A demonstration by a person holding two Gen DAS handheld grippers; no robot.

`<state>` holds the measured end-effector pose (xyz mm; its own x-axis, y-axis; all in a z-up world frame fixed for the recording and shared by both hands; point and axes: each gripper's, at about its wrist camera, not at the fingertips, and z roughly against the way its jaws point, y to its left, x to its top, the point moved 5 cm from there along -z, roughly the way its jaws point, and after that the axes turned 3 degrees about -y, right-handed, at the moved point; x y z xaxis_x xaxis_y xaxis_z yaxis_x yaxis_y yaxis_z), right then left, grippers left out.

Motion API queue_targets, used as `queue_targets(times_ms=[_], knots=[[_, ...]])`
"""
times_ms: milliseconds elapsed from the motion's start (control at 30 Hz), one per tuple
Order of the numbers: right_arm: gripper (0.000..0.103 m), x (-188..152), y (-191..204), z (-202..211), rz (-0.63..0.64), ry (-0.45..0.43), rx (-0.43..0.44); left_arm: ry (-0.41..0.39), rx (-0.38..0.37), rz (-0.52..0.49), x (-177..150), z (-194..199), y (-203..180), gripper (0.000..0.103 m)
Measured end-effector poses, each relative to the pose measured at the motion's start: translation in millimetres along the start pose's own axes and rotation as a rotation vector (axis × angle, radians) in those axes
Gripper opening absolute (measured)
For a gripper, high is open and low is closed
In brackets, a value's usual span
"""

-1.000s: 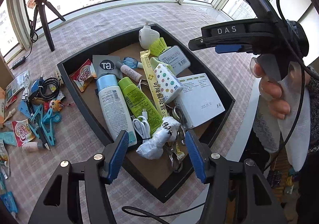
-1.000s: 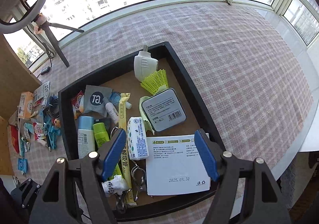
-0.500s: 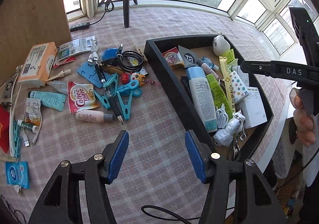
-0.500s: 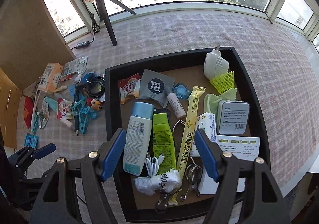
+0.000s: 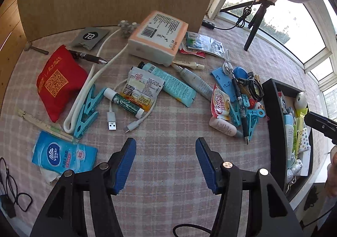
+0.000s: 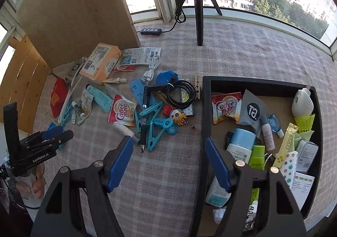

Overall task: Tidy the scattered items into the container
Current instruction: 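Grasp the green lip balm tube with the left gripper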

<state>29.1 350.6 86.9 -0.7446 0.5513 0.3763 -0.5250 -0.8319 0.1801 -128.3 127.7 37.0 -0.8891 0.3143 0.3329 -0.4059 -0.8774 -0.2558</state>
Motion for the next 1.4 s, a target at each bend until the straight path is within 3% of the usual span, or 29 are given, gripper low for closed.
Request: queue_targets(times_ms=[367,467,800,1033,1200,1400], knots=[[0.067,22,76,-55,0.058,0.074,0.093,0.022,0.008,0.157,16,-20,47,0.052],[0.053,26,87,-77,0.030,0.123,0.108,0.030,0.013,0.181,21,-29,49,0.050],[0.050,26,110,-140,0.009,0.223,0.037,0.064,0.009,0.271,31,-53,63,0.045],[0.045,25,115,-151,0.038,0.229,-0.029,0.075,0.040,0.251,35,-68,56,0.045],[0.038,26,114,-156,0.029,0.239,-0.049,0.071,0.077,0.231,38,-71,55,0.034],[0.037,26,117,-160,0.061,0.252,-0.076,0.096,0.130,0.173,36,-78,47,0.034]])
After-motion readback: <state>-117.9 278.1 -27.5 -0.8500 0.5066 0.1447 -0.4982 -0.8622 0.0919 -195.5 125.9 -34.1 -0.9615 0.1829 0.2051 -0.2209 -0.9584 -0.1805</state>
